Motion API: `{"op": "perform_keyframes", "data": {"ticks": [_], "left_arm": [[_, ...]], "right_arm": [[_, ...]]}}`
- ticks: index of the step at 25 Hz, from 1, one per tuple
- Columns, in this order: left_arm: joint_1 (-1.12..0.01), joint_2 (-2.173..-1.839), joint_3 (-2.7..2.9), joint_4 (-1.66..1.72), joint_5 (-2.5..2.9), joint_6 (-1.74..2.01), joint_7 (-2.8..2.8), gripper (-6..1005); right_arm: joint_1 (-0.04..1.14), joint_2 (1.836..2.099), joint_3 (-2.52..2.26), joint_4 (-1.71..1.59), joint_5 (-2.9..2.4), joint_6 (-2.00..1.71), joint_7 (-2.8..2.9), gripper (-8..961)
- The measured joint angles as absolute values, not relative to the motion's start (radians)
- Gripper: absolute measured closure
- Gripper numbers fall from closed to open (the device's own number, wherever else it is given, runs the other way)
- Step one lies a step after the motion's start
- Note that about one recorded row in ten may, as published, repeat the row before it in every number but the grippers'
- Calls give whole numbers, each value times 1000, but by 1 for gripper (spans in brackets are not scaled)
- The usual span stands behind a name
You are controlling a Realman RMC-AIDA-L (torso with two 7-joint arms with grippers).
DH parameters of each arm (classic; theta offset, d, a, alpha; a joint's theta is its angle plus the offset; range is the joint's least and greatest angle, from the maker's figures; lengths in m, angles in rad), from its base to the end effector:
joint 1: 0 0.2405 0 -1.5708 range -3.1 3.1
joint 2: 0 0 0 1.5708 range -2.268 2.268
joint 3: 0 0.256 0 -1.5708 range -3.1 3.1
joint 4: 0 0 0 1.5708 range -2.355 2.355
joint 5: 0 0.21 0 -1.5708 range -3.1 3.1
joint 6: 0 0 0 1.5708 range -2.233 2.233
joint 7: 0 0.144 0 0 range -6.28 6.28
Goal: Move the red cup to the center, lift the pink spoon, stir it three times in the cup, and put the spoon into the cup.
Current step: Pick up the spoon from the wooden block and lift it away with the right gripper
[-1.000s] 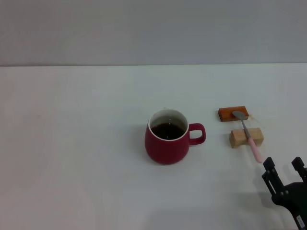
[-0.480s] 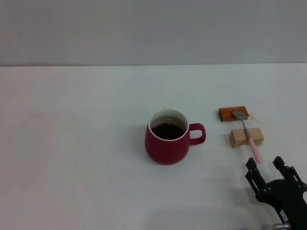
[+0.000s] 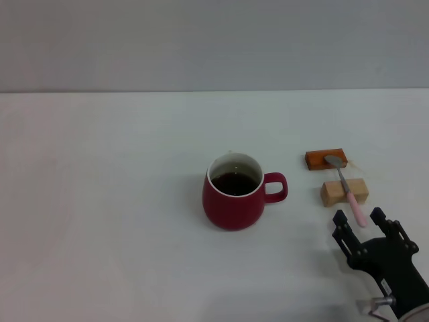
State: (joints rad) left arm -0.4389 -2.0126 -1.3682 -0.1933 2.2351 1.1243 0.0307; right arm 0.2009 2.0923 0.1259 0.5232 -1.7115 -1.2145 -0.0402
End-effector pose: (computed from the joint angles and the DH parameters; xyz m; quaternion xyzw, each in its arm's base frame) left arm -0.3808 0.3431 0.0902 -0.4924 -0.2608 -0.2583 0.7892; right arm 0.3082 0.2168 -0.1060 -0.7157 0.3466 0.3047 0.5243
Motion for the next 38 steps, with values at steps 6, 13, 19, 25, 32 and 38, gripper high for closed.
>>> {"op": "perform_keyframes", "data": {"ticks": [6, 13, 19, 25, 32, 38], "left_arm": [[-432, -2014, -1368, -193, 2235, 1140, 31, 156], [-427, -2014, -1368, -193, 2235, 1153, 31, 156], [-426, -2013, -1368, -193, 2235, 1154, 31, 156], [-428, -2013, -1368, -193, 2235, 1154, 31, 156], [-428, -2010, -1368, -193, 2235, 1155, 31, 156], [-428, -2009, -1368, -193, 2235, 1155, 31, 156]], "right_arm": [[219, 2092, 145, 508, -1711, -1203, -40, 245], [240, 2092, 160, 498, -1710, -1162, -34, 244], [252, 2092, 173, 497, -1710, -1139, -34, 244], [261, 2092, 188, 497, -1710, -1107, -33, 243], [262, 2092, 197, 501, -1710, -1093, -33, 243], [262, 2092, 202, 503, -1710, -1092, -32, 249]]}}
